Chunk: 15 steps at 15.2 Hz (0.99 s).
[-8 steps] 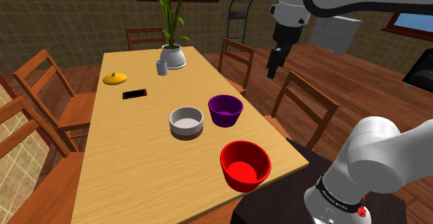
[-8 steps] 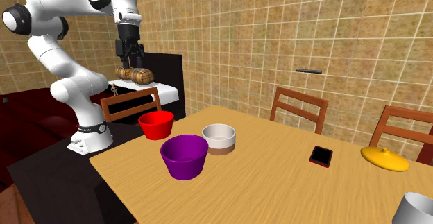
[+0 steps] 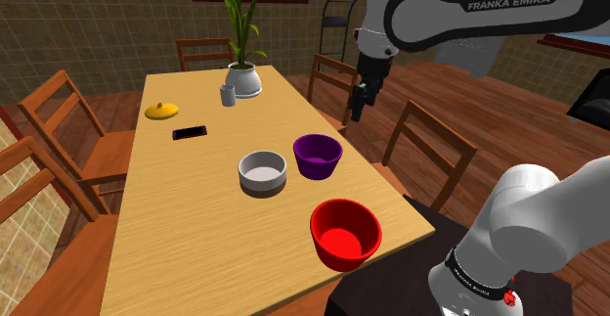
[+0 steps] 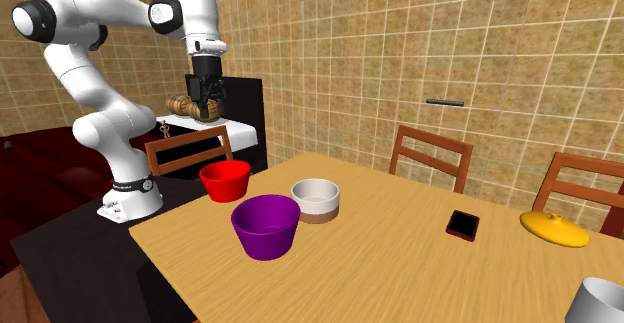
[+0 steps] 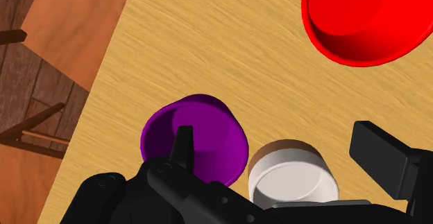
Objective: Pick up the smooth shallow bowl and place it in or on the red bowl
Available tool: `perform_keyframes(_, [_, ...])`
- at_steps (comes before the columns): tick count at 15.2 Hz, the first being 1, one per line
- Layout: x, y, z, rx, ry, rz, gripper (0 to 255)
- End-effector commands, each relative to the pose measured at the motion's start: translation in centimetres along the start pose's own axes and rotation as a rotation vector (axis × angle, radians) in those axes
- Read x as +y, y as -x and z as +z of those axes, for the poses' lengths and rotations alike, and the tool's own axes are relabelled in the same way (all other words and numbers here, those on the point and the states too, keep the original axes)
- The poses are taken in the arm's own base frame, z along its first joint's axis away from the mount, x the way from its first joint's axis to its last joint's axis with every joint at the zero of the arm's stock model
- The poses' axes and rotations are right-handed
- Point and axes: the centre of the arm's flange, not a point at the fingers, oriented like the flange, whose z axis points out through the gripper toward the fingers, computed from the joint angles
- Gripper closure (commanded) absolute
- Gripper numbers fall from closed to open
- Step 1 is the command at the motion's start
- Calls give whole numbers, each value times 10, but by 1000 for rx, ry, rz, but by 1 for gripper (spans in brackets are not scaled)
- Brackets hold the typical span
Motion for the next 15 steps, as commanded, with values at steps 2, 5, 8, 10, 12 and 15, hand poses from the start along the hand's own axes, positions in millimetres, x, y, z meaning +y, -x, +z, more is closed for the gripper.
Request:
perform_keyframes(2, [-3, -29, 31, 4, -9, 4, 0])
perform_keyframes(5, [-5, -56, 59, 6, -19, 7, 0])
perform_keyframes(8, [-8, -84, 87, 9, -28, 10, 0])
perform_keyframes(10, [-10, -102, 106, 11, -34, 12, 0])
perform_keyframes(12, [-12, -120, 124, 12, -40, 14, 0])
perform_keyframes(15, [-15, -148, 152, 15, -49, 17, 0])
